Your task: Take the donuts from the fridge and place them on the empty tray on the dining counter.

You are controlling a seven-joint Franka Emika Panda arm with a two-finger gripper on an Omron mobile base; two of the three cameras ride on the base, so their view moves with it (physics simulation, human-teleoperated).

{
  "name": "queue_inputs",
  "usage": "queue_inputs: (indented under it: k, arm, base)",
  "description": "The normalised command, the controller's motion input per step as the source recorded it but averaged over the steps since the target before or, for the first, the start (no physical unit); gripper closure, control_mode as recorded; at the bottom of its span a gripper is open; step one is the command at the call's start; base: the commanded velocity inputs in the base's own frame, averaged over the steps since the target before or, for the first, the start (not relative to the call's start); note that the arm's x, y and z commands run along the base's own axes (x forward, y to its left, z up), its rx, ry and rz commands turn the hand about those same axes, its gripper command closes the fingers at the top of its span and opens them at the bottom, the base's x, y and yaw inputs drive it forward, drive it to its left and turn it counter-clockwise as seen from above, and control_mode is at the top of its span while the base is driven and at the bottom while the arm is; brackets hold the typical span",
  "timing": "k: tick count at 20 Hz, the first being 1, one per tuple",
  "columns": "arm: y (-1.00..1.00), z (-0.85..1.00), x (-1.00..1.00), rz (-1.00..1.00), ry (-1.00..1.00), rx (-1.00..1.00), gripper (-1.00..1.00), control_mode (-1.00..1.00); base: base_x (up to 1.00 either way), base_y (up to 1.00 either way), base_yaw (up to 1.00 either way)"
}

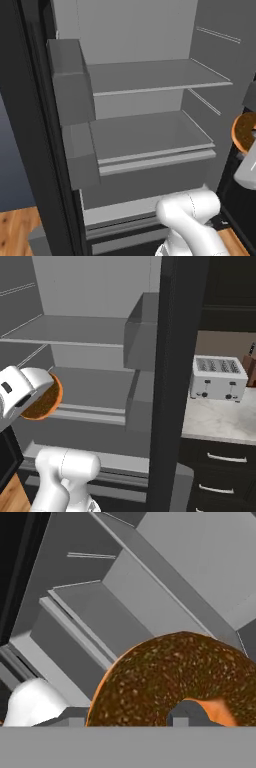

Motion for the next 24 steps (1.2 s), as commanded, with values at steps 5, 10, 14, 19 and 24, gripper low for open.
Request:
queue_inputs:
  k: [5,10,14,19,24]
  arm:
    - [0.00,0.00,0.00,0.00,0.00,0.00,1.00,1.00]
    - [0.00,0.00,0.00,0.00,0.00,0.00,1.00,1.00]
    - [0.00,0.00,0.00,0.00,0.00,0.00,1.00,1.00]
    - [0.00,0.00,0.00,0.00,0.00,0.00,1.00,1.00]
    - [0.00,0.00,0.00,0.00,0.00,0.00,1.00,1.00]
  base:
    - [-0.98,0.00,0.00]
    - [-0.90,0.00,-0.01]
    - [-0.51,-0.09,-0.16]
    - [-0.25,-0.06,-0.32]
    - [-0.02,0.00,-0.43]
